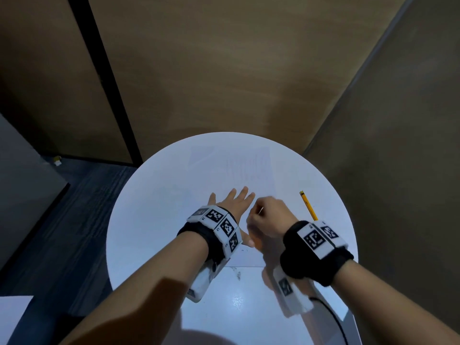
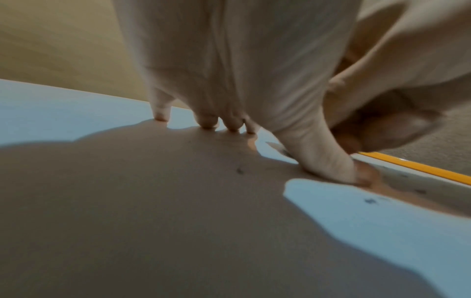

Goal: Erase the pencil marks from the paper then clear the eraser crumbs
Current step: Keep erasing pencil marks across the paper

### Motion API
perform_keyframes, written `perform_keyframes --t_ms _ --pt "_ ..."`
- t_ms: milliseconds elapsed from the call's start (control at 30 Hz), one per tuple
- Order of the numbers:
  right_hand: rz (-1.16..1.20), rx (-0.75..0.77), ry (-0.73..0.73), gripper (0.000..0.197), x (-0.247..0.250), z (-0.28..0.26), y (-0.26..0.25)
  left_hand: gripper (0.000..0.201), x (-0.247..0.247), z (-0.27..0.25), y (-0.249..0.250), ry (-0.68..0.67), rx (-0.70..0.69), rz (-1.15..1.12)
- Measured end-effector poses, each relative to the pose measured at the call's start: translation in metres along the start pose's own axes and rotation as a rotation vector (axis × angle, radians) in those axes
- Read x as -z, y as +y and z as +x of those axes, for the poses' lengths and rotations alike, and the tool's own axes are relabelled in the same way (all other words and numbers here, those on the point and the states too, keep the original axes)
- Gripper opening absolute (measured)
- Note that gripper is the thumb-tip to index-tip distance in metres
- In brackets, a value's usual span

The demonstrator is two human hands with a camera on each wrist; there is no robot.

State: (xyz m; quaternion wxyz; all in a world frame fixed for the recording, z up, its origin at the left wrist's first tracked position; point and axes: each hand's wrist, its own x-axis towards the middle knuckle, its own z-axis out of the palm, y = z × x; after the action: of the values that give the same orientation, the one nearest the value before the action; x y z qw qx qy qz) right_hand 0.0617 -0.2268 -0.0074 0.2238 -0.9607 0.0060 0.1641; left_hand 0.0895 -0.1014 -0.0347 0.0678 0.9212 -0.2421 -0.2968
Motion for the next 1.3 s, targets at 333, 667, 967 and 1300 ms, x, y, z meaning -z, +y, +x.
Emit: perform_keyframes --t_ms 333,667,967,1300 --pt "0.023 0.032 -0.063 0.014 -0.007 -0.005 0.000 0.116 0.001 0.001 0.002 -0.008 0.009 0.009" --pt "-0.011 0.053 -0.088 0.013 -0.006 -0.007 -0.002 0.113 0.002 0.000 0.002 -0.009 0.008 0.002" --pt "-0.003 0.068 -0.074 0.015 -0.011 -0.008 -0.006 0.112 0.002 0.000 0.002 -0.003 0.008 -0.004" --pt "0.074 0.001 -0.125 0.010 -0.009 -0.003 -0.011 0.105 0.002 -0.001 0.003 0.012 0.010 0.000"
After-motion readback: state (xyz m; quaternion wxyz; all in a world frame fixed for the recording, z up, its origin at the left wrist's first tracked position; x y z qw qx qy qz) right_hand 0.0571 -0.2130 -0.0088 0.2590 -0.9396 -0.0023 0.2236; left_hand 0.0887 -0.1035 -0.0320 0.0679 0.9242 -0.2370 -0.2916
